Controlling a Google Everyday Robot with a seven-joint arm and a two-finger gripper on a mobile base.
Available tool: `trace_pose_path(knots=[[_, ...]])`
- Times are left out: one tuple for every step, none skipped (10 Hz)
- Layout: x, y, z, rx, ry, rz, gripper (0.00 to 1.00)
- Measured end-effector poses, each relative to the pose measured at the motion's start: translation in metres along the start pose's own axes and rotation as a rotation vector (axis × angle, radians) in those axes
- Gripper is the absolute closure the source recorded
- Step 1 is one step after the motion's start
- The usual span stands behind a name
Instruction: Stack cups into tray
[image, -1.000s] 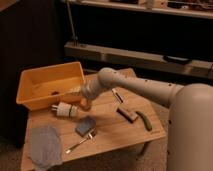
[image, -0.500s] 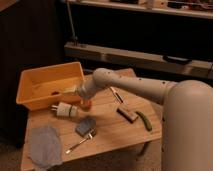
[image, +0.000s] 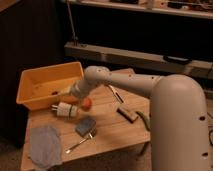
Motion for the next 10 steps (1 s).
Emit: trace_pose_path(knots=[[0.006, 0.002, 0.010, 0.021, 0.016, -0.008, 0.22], [0.012, 0.001, 0.019, 0.045, 0.027, -0.009, 0.22], [0.015, 0.000, 0.025, 0.059, 0.034, -0.004, 0.22], [0.018, -0.003, 0.031, 0.072, 0.038, 0.005, 0.22], [0.018, -0.006, 0.035, 0.078, 0.036, 0.032, 0.22], [0.017, -0.010, 0.036, 0.084, 0.032, 0.053, 0.22], [0.015, -0.016, 0.036, 0.089, 0.025, 0.080, 0.22], [0.013, -0.024, 0.035, 0.096, 0.017, 0.109, 0.22], [0.012, -0.031, 0.035, 0.102, 0.012, 0.129, 0.22], [0.012, -0.034, 0.036, 0.104, 0.009, 0.138, 0.22]])
